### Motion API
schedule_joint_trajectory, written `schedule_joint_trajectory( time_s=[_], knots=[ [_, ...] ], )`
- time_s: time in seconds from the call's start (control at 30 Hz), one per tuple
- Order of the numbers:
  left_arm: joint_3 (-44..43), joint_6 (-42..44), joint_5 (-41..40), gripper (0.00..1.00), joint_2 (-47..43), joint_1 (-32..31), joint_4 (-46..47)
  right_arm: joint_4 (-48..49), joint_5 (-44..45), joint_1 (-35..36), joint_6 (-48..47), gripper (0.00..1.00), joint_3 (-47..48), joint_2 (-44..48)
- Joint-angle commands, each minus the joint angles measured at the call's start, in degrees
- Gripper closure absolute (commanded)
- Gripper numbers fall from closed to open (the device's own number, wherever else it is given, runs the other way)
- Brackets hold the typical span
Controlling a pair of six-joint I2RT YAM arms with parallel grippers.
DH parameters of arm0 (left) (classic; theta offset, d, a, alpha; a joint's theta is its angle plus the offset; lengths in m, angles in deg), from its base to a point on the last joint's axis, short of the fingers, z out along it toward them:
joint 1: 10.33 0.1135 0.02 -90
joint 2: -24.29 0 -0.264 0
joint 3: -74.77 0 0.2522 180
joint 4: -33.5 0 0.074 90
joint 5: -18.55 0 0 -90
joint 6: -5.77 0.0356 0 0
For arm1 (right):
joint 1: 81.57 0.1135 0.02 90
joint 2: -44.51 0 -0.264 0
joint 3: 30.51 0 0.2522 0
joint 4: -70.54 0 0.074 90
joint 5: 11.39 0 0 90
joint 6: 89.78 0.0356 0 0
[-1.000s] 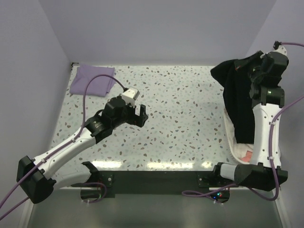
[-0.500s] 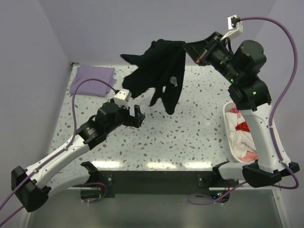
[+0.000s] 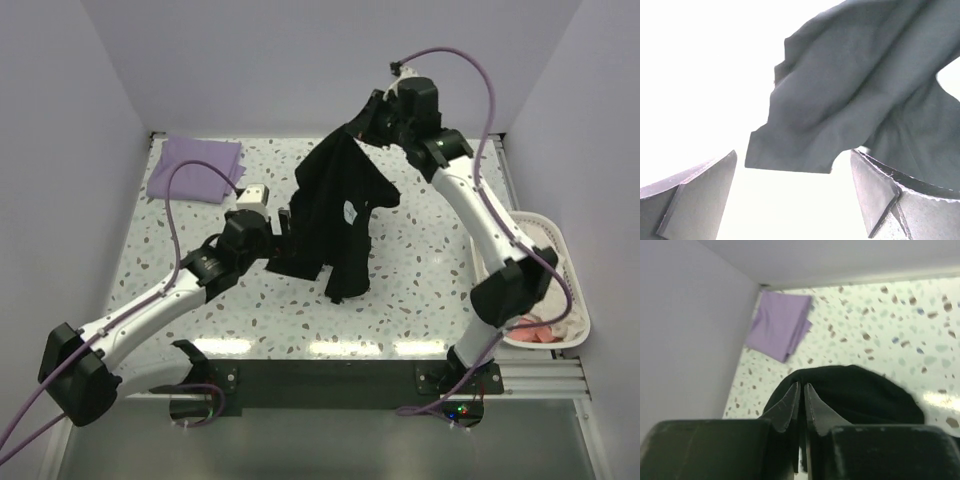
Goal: Fold and stack the t-shirts
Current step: Move the tshirt to the center of the board, then flatten the tshirt out
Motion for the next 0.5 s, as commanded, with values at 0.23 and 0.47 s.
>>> schedule_joint_trajectory(
  time_s=[0.23,0.47],
  knots=[
    [8.7,-6.3,5.9,0.0,1.6,2.6,8.2,-8.1,10.3,-3.7,-8.4,0.32,-10.6,-3.5],
    [13.8,-7.6,6.7,0.0,5.8,2.5,12.8,1.3,12.1,-1.6,-5.1,0.33,-41.4,13.6]
  ],
)
